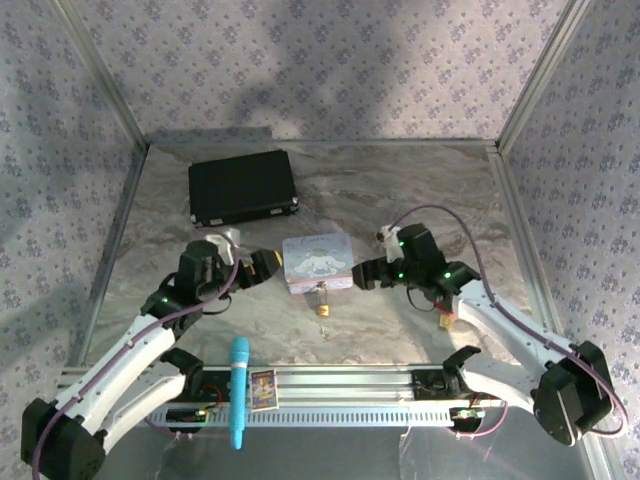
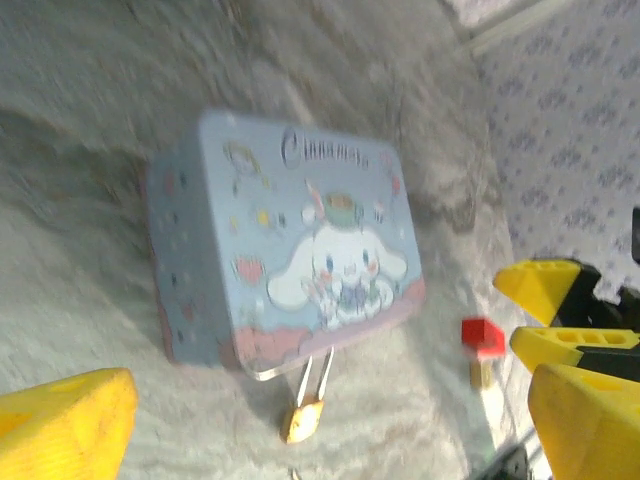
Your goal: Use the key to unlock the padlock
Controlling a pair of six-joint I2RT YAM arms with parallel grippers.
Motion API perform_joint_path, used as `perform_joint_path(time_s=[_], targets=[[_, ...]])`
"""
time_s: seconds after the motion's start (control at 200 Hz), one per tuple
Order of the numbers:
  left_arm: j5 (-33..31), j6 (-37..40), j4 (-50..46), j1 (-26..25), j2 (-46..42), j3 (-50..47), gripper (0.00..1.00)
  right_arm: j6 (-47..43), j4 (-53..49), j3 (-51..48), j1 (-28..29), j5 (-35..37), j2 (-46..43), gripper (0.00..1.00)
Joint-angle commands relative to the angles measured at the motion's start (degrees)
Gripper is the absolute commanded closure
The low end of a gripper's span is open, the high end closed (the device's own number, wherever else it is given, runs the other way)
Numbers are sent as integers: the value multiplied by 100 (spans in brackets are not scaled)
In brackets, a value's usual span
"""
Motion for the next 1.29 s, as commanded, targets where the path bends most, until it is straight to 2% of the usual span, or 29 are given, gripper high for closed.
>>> perform_joint_path(time_s=[0.0, 0.1, 0.215, 0.36, 0.485, 0.705, 0.904, 1.289], targets=[[-181, -376, 110, -458, -80, -189, 2, 581, -22, -163, 676, 406, 249, 10], [-565, -513, 102, -877, -60, -246, 0, 1001, 439, -296, 1444, 657, 613, 15], [-789, -688, 153, -1140, -36, -334, 0, 1280, 747, -246, 2233, 1087, 1120, 16], [-832, -854, 368, -1281, -38, -503, 0, 1663, 1139, -295, 2647, 1140, 1585, 26], [-833, -981, 529, -1335, -40, -638, 0, 1789, 1124, -271, 2965, 1340, 1785, 30], [-1007, -1104, 580, -1373, -229, -848, 0, 2148, 900, -266, 3342, 1728, 1936, 44], [-1070, -1077, 545, -1370, -215, -844, 0, 2249, 878, -226, 3521, 1781, 2143, 54], [-1231, -1263, 513, -1380, -459, -1050, 0, 2320, 578, 152, 3823, 2219, 2692, 61]])
